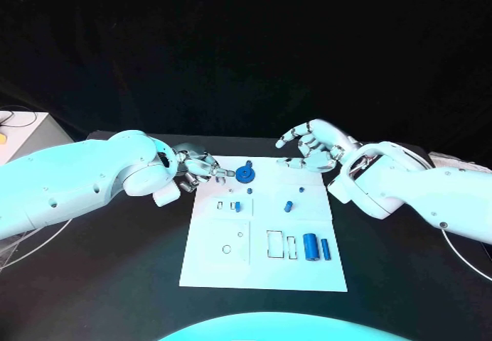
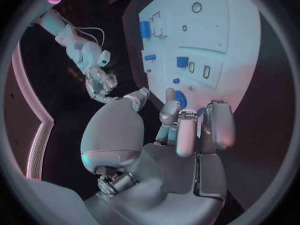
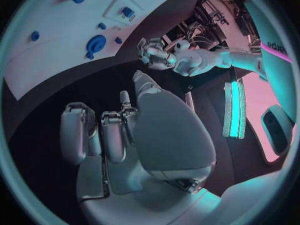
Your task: Assemble the parts on the task board
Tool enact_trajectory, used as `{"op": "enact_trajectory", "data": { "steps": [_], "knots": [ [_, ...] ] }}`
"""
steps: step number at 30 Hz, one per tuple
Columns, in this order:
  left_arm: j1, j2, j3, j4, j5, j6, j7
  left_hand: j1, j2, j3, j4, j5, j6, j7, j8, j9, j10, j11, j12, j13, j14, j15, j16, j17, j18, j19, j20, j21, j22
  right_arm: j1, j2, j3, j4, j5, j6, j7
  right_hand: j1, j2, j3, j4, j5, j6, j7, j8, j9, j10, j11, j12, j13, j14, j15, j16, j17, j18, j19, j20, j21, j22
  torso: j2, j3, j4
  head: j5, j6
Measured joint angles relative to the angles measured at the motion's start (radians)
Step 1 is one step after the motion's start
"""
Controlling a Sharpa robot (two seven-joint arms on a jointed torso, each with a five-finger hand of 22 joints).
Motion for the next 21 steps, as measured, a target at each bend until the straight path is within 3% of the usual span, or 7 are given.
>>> {"op": "enact_trajectory", "data": {
  "steps": [4,8,14,21],
  "knots": [
    [0.013,0.044,-0.020,-0.021,-0.070,0.066,-0.088,0.000,0.000,-0.006,0.012,0.000,-0.008,0.003,0.002,0.011,-0.007,0.005,-0.005,-0.013,0.000,0.000,-0.001,0.000,0.000,-0.003,-0.003,0.000,-0.010,0.015,-0.001,0.002,-0.053,0.101,0.008,0.019,0.000,0.000,0.001,0.001,0.002,0.000,0.000,0.000,0.000,0.000,0.000,-0.001,0.000,0.000,0.000,0.000,0.000,0.000,0.000,0.000,-0.002,0.000,-0.007,0.0021,0.0024,-0.001,-0.008],
    [0.024,0.085,-0.031,-0.042,-0.119,0.105,-0.135,-0.006,0.002,-0.022,0.027,0.000,-0.016,0.002,0.010,0.023,-0.014,0.005,-0.009,-0.016,0.000,0.000,-0.005,0.000,0.000,-0.003,-0.003,0.000,-0.012,0.023,0.007,0.004,-0.090,0.167,0.014,0.027,0.000,0.000,0.004,0.004,0.004,-0.004,0.003,0.000,0.000,0.000,0.000,-0.005,0.000,0.000,0.000,0.000,0.000,0.000,0.000,0.000,-0.012,0.000,-0.011,0.0042,0.0043,0.000,-0.017],
    [0.040,0.136,-0.049,-0.079,-0.167,0.145,-0.169,-0.020,0.009,-0.040,0.045,0.000,-0.020,0.005,0.028,0.046,-0.021,0.005,-0.014,-0.022,0.000,0.000,-0.005,0.000,0.000,-0.007,0.001,0.000,-0.011,0.027,0.017,0.004,-0.120,0.216,0.021,0.027,-0.008,-0.008,0.007,0.007,0.004,-0.012,0.004,0.000,0.000,-0.006,0.001,-0.009,0.000,0.000,0.000,0.000,0.000,0.000,0.000,0.000,-0.021,0.000,-0.013,0.0076,0.0059,0.003,-0.026],
    [0.047,0.181,-0.062,-0.104,-0.192,0.165,-0.189,-0.024,0.013,-0.040,0.045,0.000,-0.023,0.002,0.029,0.055,-0.033,0.002,-0.024,-0.037,0.000,0.000,-0.005,0.000,0.000,-0.007,0.001,0.000,-0.011,0.030,0.026,0.004,-0.142,0.240,0.023,0.023,-0.008,-0.008,0.007,0.007,0.004,-0.012,0.004,0.000,-0.001,-0.009,0.002,-0.012,0.000,0.000,0.000,0.000,0.000,0.000,0.000,0.000,-0.021,0.000,-0.013,0.0077,0.0051,0.005,-0.032]
  ]
}}
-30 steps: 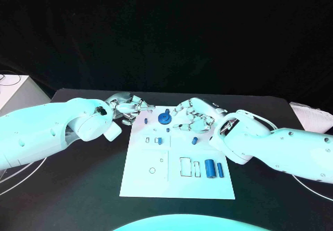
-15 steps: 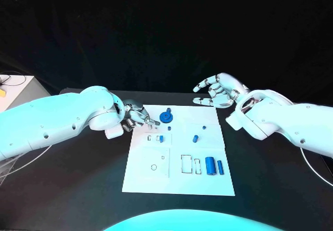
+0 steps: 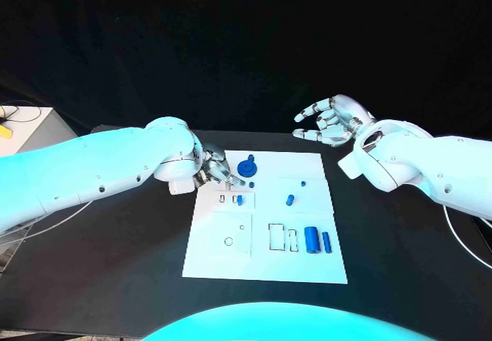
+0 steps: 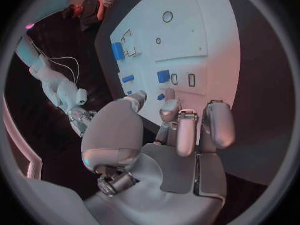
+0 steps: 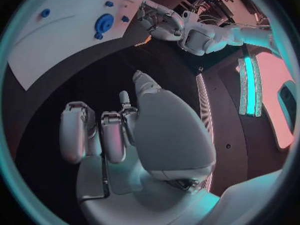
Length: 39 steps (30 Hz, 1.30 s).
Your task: Assemble the parts on the task board
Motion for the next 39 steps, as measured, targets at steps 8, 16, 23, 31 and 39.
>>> {"op": "enact_trajectory", "data": {
  "steps": [8,16,23,31,39],
  "knots": [
    [0.002,0.041,-0.014,-0.023,-0.008,0.016,-0.010,0.008,0.008,0.001,-0.001,0.000,-0.007,0.000,0.005,0.013,-0.012,0.001,-0.008,-0.014,0.000,0.000,0.000,0.000,0.000,-0.004,-0.004,-0.004,0.000,0.002,0.009,0.001,-0.011,0.009,0.003,-0.009,0.000,0.000,0.000,0.000,0.000,-0.004,-0.004,0.000,0.000,-0.002,0.002,0.000,0.000,0.000,0.000,-0.004,0.000,0.000,0.000,0.000,-0.006,0.000,0.001,-0.0006,-0.0013,-0.002,-0.004],
    [0.002,0.067,-0.028,-0.045,-0.010,0.031,-0.015,0.013,0.013,0.006,-0.006,0.000,-0.014,0.000,0.005,0.017,-0.019,0.001,-0.013,-0.020,0.000,0.000,0.000,0.000,0.000,-0.004,-0.004,-0.004,-0.002,0.004,0.013,0.002,-0.016,0.010,0.006,-0.018,0.000,0.000,0.000,0.000,0.000,-0.007,0.000,0.000,0.000,-0.002,0.002,-0.004,0.000,0.000,0.000,-0.004,0.000,0.000,0.000,0.000,-0.006,0.000,0.002,-0.0024,-0.0011,-0.006,-0.009],
    [0.001,0.077,-0.032,-0.057,-0.010,0.041,-0.016,0.020,0.020,0.008,-0.008,0.000,-0.014,0.000,0.008,0.022,-0.019,0.001,-0.013,-0.021,0.000,0.000,0.000,0.000,0.000,-0.004,-0.004,-0.004,-0.002,0.006,0.015,0.002,-0.019,0.010,0.009,-0.024,0.000,0.000,0.000,0.000,0.000,-0.007,0.000,0.000,0.000,-0.002,0.002,-0.004,0.000,0.000,0.000,-0.004,0.000,0.000,0.000,0.000,-0.006,0.000,0.003,-0.0025,-0.0008,-0.008,-0.016],
    [0.001,0.076,-0.033,-0.062,-0.012,0.053,-0.018,0.027,0.027,0.017,-0.017,0.000,-0.014,0.000,0.012,0.030,-0.019,0.001,-0.013,-0.021,0.000,0.000,0.000,0.000,0.000,-0.007,0.000,-0.004,-0.001,0.006,0.016,0.002,-0.022,0.010,0.012,-0.029,0.000,0.000,0.000,0.000,0.000,-0.007,0.000,0.000,0.000,-0.002,0.002,-0.004,0.000,0.000,0.000,-0.004,0.000,0.000,0.000,0.000,-0.006,0.000,0.002,-0.0028,0.0012,-0.011,-0.023],
    [0.001,0.085,-0.035,-0.067,-0.013,0.066,-0.019,0.027,0.027,0.019,-0.019,0.000,-0.014,0.000,0.013,0.031,-0.019,0.001,-0.013,-0.021,0.000,0.000,0.000,0.000,0.000,-0.007,0.000,-0.004,-0.001,0.007,0.019,0.002,-0.022,0.010,0.015,-0.031,0.000,0.000,0.003,0.003,0.000,-0.007,0.000,0.000,0.000,-0.002,0.002,-0.004,0.000,0.000,0.000,-0.004,0.000,0.000,0.000,0.000,-0.006,0.000,0.002,-0.0037,0.0007,-0.012,-0.027]
  ]
}}
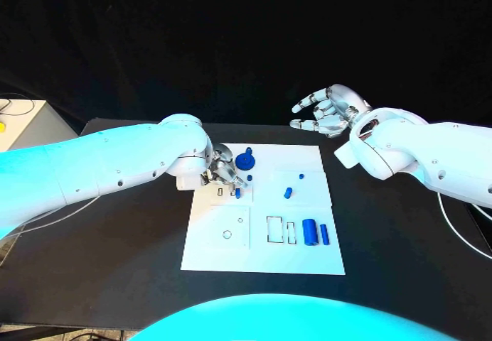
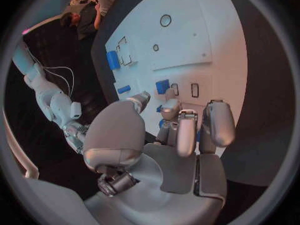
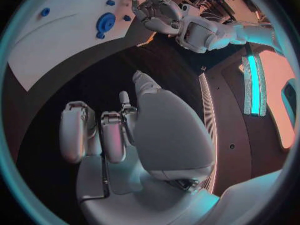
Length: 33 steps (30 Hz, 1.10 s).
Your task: Assemble the parts on the task board
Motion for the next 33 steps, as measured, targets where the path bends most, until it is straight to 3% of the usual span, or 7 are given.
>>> {"op": "enact_trajectory", "data": {
  "steps": [28,33],
  "knots": [
    [-0.005,0.008,-0.019,-0.009,0.006,0.024,0.000,0.024,0.000,0.024,-0.018,0.000,-0.007,0.000,0.004,0.015,-0.007,0.000,-0.004,-0.004,0.000,0.000,0.000,0.000,0.000,0.000,0.000,-0.004,-0.006,0.000,0.010,0.000,-0.005,0.000,0.009,-0.007,0.000,0.000,0.000,0.000,0.000,-0.003,0.003,0.000,0.000,0.000,0.000,0.000,0.000,0.000,0.000,0.000,0.001,0.000,0.000,0.000,0.000,0.000,0.000,0.0014,0.0012,-0.004,-0.008],
    [-0.005,0.008,-0.019,-0.009,0.008,0.025,0.000,0.042,0.010,0.050,-0.031,0.000,-0.007,0.000,0.004,0.025,-0.007,0.000,-0.004,-0.006,0.000,0.000,0.000,0.000,0.000,-0.006,-0.001,-0.004,-0.006,0.000,0.011,0.000,-0.006,0.000,0.011,-0.008,0.000,0.000,0.000,0.000,0.000,-0.003,0.003,0.000,0.000,0.000,0.000,0.000,0.000,0.000,0.000,0.000,0.001,0.000,0.000,0.000,0.000,0.001,0.000,0.0014,0.0012,-0.003,-0.008]
  ]
}}
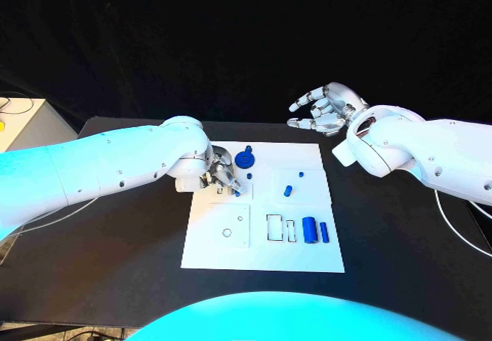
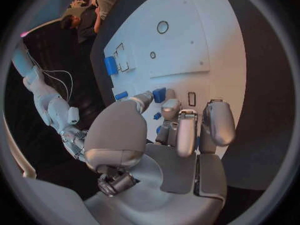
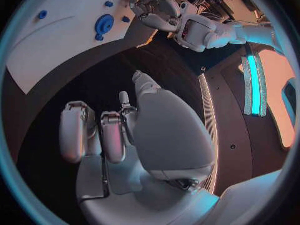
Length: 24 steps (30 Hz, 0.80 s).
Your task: Assemble the parts on the task board
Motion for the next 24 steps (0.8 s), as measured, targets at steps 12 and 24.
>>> {"op": "enact_trajectory", "data": {
  "steps": [12,24],
  "knots": [
    [0.000,-0.006,0.000,0.006,0.033,-0.027,0.002,0.038,0.022,0.206,-0.090,-0.003,-0.017,-0.009,0.027,0.045,-0.009,-0.009,-0.003,-0.002,-0.002,-0.013,0.000,0.000,0.000,-0.004,-0.004,0.000,0.006,0.000,0.002,0.000,-0.002,0.000,0.006,-0.003,-0.003,0.003,0.003,0.003,0.000,0.000,0.000,0.000,0.000,0.000,0.000,0.000,0.001,0.000,0.000,0.000,0.000,0.000,0.000,0.000,-0.005,0.000,0.000,0.0002,-0.0012,0.000,0.000],
    [-0.001,-0.010,0.000,0.006,0.093,-0.060,0.004,-0.001,0.005,0.305,-0.081,-0.003,-0.040,-0.017,0.079,0.125,-0.014,-0.018,-0.031,-0.038,0.000,-0.018,0.000,0.000,0.000,-0.003,-0.011,0.000,0.012,0.000,0.006,0.000,-0.007,0.000,0.018,-0.009,-0.005,0.005,0.003,0.003,0.000,0.000,0.000,0.000,0.000,0.000,0.000,0.000,0.001,0.000,0.000,0.000,0.000,0.000,0.000,0.000,-0.005,0.000,-0.001,0.0011,0.0000,0.000,0.000]
  ]
}}
